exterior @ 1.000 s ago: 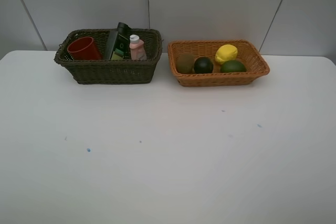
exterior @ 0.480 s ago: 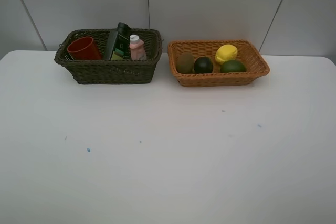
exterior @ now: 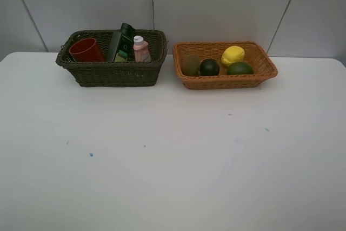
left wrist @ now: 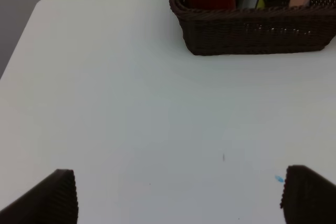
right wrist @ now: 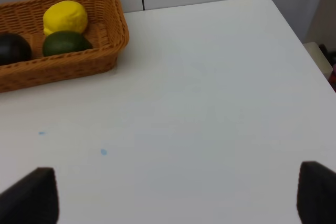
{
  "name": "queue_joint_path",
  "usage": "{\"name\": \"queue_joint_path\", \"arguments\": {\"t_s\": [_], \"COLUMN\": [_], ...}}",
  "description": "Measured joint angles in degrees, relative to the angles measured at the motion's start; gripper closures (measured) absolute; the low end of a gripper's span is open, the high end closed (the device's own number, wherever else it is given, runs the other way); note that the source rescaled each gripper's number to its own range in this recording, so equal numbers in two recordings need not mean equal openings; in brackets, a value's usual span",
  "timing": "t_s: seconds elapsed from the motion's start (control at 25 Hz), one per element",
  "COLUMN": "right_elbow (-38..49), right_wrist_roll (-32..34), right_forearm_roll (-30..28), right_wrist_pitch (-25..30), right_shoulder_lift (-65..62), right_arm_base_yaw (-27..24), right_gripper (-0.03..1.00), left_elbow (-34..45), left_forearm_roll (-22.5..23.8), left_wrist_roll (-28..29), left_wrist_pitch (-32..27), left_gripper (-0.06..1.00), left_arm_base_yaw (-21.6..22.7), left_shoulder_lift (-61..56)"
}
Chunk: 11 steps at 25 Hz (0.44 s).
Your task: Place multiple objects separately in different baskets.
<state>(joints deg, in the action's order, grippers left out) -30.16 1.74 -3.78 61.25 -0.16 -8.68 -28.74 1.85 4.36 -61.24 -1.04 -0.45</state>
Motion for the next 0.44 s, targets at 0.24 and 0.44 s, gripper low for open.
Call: {"name": "queue_joint_path", "arguments": {"t_s": [0.24,0.44], "right_elbow": [0.0,0.0], "right_wrist_roll": [0.0,0.0], "right_forearm_roll": [0.0,0.0], "right_wrist_pitch": [0.0,0.0], "right_shoulder_lift": [0.0,0.0], "right_arm_base_yaw": [0.0,1.2], "right_gripper": [-0.02,-0.02], "left_elbow": [0.0,0.0], "left_forearm_roll": [0.0,0.0], "left_wrist_roll": [0.0,0.0], "left_wrist_pitch": [0.0,0.0], "left_gripper": [-0.06,-0.06], "left_arm_base_yaw": [0.0,0.0], "left_shoulder_lift": [0.0,0.0]}}
